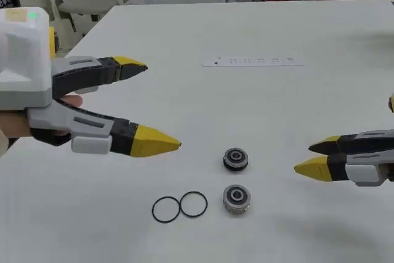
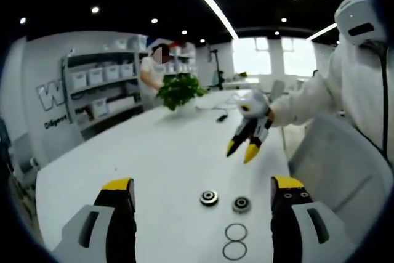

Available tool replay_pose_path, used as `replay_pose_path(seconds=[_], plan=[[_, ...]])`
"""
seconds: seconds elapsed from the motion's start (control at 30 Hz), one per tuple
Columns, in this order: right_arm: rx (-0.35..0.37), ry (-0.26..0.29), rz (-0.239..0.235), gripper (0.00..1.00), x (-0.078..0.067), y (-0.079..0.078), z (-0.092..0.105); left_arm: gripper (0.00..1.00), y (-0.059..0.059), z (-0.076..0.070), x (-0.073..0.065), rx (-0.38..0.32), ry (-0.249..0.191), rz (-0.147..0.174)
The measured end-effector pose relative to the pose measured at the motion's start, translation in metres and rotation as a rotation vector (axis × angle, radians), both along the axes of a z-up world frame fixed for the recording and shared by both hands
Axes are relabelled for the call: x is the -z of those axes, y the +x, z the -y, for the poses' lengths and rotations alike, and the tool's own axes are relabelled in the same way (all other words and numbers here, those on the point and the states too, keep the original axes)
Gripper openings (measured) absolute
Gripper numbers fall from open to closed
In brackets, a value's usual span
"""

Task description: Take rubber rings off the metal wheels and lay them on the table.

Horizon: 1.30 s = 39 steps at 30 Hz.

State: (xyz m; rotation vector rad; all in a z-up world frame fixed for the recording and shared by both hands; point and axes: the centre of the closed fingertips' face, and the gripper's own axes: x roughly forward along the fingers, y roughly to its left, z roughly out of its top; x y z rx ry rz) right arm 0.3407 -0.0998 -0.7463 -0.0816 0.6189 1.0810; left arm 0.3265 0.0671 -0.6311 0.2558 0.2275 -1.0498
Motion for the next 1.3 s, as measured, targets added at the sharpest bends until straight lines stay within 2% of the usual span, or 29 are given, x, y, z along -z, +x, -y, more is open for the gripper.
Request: replay_pose_path(seconds=[0.23,0.33,0.43,0.57,0.63,0.73,0.8,0.9,1.0,1.17,1.23,1.3], plan=[[-0.008,0.010,0.012,0.42,0.001,0.003,-0.005,0.87,0.013,0.021,0.004,0.034,-0.015,-0.008],[-0.012,0.023,0.022,0.42,0.001,0.007,-0.009,0.86,0.018,0.031,0.011,0.041,-0.019,-0.007],[-0.021,0.023,0.026,0.42,0.003,0.010,-0.013,0.85,0.019,0.040,0.019,0.063,-0.014,-0.025],[-0.035,0.029,0.026,0.42,0.005,0.013,-0.019,0.79,0.023,0.049,0.032,0.084,0.005,-0.032],[-0.045,0.022,0.023,0.42,0.010,0.016,-0.023,0.77,0.026,0.054,0.041,0.089,0.000,-0.058],[-0.056,0.024,0.030,0.42,0.012,0.018,-0.028,0.70,0.028,0.061,0.050,0.097,-0.012,-0.073],[-0.059,0.029,0.031,0.41,0.013,0.019,-0.031,0.64,0.031,0.066,0.055,0.105,-0.019,-0.077],[-0.063,0.033,0.030,0.41,0.015,0.021,-0.035,0.61,0.035,0.070,0.061,0.107,-0.020,-0.076],[-0.072,0.040,0.032,0.39,0.018,0.023,-0.040,0.59,0.042,0.073,0.075,0.103,-0.004,-0.094],[-0.079,0.050,0.035,0.36,0.021,0.026,-0.049,0.51,0.047,0.076,0.093,0.111,0.010,-0.128],[-0.084,0.053,0.035,0.35,0.023,0.026,-0.053,0.47,0.049,0.075,0.103,0.108,0.032,-0.142],[-0.092,0.050,0.034,0.34,0.026,0.026,-0.056,0.44,0.049,0.077,0.113,0.121,0.059,-0.140]])
